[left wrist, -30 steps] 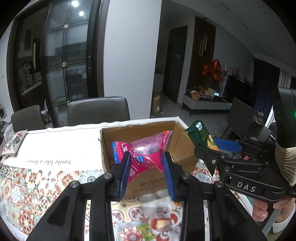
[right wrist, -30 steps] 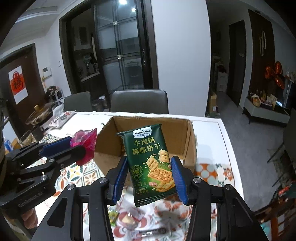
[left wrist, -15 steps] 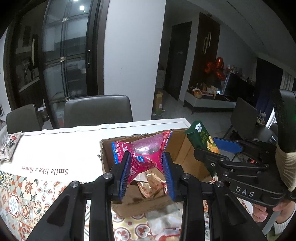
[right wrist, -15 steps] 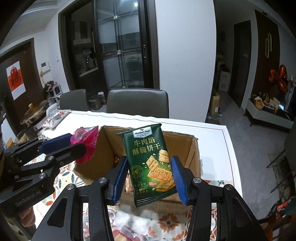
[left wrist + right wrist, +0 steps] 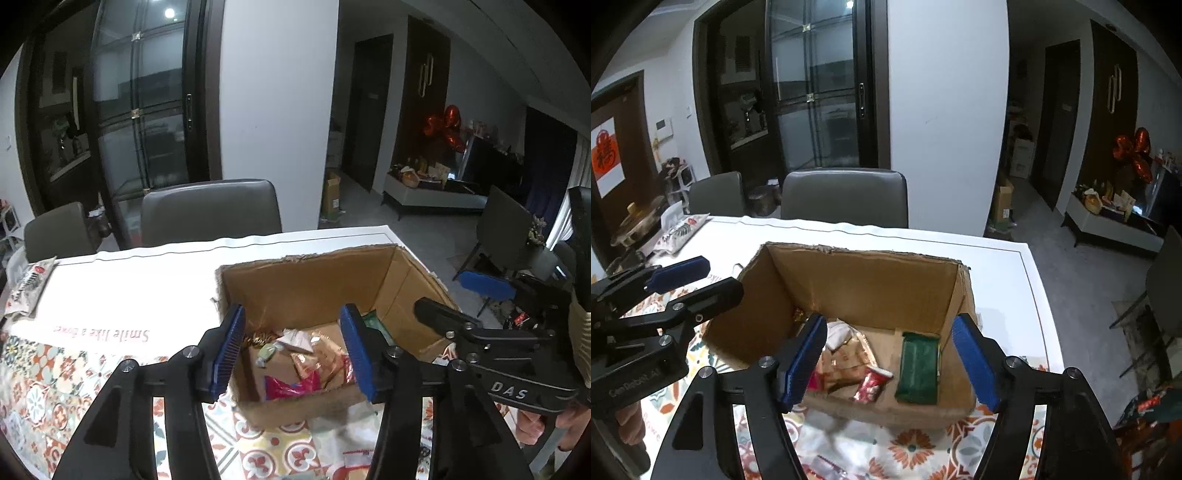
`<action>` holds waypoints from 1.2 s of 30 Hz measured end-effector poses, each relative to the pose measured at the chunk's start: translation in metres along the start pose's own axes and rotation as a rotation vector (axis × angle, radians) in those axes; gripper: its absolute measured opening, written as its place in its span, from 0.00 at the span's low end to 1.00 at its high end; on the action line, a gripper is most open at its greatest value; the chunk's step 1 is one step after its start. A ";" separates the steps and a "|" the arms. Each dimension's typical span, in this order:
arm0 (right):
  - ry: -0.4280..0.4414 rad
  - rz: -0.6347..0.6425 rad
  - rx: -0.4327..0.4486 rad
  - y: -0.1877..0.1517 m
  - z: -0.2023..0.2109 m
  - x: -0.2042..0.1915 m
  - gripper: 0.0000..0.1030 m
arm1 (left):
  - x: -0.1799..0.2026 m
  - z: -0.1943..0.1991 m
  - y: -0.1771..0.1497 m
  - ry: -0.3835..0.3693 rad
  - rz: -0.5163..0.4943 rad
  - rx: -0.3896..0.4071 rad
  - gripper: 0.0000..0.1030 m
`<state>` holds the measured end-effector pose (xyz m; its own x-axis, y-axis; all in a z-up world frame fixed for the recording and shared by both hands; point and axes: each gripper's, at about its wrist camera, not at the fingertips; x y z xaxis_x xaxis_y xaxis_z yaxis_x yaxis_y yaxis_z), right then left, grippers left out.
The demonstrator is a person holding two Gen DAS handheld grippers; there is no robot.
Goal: Organize snacks
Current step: 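Move both tools back over the remaining snacks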
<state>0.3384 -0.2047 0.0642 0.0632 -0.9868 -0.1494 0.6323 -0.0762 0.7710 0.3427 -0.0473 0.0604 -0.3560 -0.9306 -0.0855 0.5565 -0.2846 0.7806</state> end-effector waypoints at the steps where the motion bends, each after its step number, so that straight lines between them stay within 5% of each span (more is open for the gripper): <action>1: -0.003 -0.005 0.006 -0.003 0.005 0.000 0.69 | 0.002 0.004 -0.002 0.004 -0.003 0.001 0.54; 17: 0.010 -0.074 0.062 -0.069 0.069 -0.007 0.69 | 0.027 0.065 -0.061 0.006 -0.001 0.007 0.55; 36: 0.006 -0.191 -0.149 -0.164 0.047 0.014 0.69 | 0.053 0.049 -0.156 -0.048 0.064 -0.153 0.55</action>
<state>0.1993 -0.2127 -0.0355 -0.0641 -0.9557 -0.2874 0.7403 -0.2386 0.6285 0.1997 -0.0404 -0.0355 -0.3496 -0.9369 -0.0065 0.6855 -0.2605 0.6798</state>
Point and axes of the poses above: each gripper's, at about its wrist camera, not at the fingertips, and z roughly against the way its jaws point, x to its right, y to its top, and after that the axes turned 10 degrees about -z, right-handed
